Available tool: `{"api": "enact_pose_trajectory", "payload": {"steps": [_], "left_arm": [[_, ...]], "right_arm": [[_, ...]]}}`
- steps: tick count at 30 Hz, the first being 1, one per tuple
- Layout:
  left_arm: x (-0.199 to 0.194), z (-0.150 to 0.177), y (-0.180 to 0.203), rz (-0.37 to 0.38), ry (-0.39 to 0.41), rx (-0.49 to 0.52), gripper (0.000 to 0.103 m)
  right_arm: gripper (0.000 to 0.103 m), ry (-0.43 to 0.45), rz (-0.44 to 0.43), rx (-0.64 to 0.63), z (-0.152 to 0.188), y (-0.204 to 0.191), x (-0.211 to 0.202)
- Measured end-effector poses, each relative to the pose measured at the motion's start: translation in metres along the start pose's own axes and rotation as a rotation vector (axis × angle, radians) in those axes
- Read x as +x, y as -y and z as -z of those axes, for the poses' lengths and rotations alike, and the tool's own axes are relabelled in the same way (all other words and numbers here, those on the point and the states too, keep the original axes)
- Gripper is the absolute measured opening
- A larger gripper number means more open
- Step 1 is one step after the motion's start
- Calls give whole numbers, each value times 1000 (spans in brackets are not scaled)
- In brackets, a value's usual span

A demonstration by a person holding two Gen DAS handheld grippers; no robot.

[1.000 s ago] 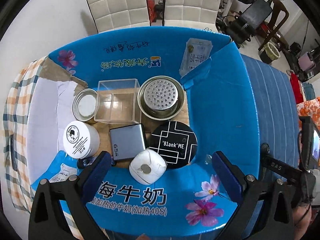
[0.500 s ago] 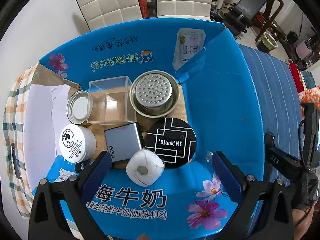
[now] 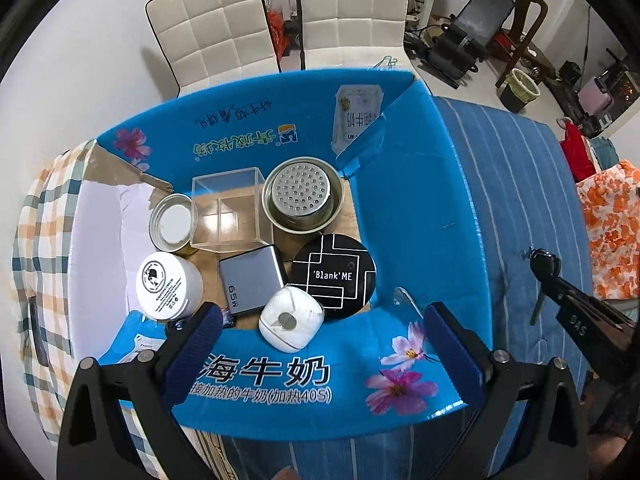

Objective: Organize rigid objects
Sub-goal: 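Reach the right gripper to the keys and grasp them, then carry the keys into the blue box with the right gripper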

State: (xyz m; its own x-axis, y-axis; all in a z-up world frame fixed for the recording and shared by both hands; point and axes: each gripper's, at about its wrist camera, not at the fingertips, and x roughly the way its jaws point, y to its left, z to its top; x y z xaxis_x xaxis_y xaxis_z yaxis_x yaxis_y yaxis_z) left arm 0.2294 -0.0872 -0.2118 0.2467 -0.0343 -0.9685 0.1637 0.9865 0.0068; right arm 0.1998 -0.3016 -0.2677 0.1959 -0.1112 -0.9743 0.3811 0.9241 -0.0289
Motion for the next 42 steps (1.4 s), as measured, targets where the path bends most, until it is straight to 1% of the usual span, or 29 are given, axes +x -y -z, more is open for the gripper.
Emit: {"api": "enact_pose_trajectory", "payload": {"steps": [5, 10, 14, 16, 22, 24, 27, 30, 33, 34, 37, 40, 42], "left_arm": [[-26, 5, -1, 9, 30, 9, 103], [-74, 11, -11, 1, 110, 17, 103], [-109, 18, -26, -7, 168, 7, 103], [-131, 23, -39, -14, 204, -11, 103], [-175, 39, -71, -38, 272, -67, 103], [-187, 44, -81, -41, 289, -88, 103], [-196, 51, -93, -44, 309, -104, 103], [-193, 56, -101, -47, 307, -118, 103], [-179, 59, -109, -44, 274, -131, 103], [-169, 59, -112, -43, 253, -134, 103], [-146, 57, -120, -35, 212, -146, 103], [-117, 54, -129, -31, 178, -165, 103], [-96, 52, -134, -29, 153, -172, 103]], "right_arm": [[11, 70, -35, -34, 8, -13, -58], [11, 142, -90, -81, 16, -24, -118], [11, 202, -149, -128, 29, -47, -173], [11, 226, -176, -148, 35, -58, -197], [11, 285, -257, -211, 54, -89, -252], [11, 306, -277, -232, 63, -99, -269], [11, 316, -304, -253, 72, -110, -284], [11, 324, -313, -277, 80, -121, -292], [11, 292, -327, -288, 83, -135, -285], [11, 282, -332, -289, 83, -138, -280], [11, 231, -362, -284, 77, -143, -252], [11, 158, -385, -277, 67, -150, -213], [11, 107, -381, -264, 61, -157, -183]]}}
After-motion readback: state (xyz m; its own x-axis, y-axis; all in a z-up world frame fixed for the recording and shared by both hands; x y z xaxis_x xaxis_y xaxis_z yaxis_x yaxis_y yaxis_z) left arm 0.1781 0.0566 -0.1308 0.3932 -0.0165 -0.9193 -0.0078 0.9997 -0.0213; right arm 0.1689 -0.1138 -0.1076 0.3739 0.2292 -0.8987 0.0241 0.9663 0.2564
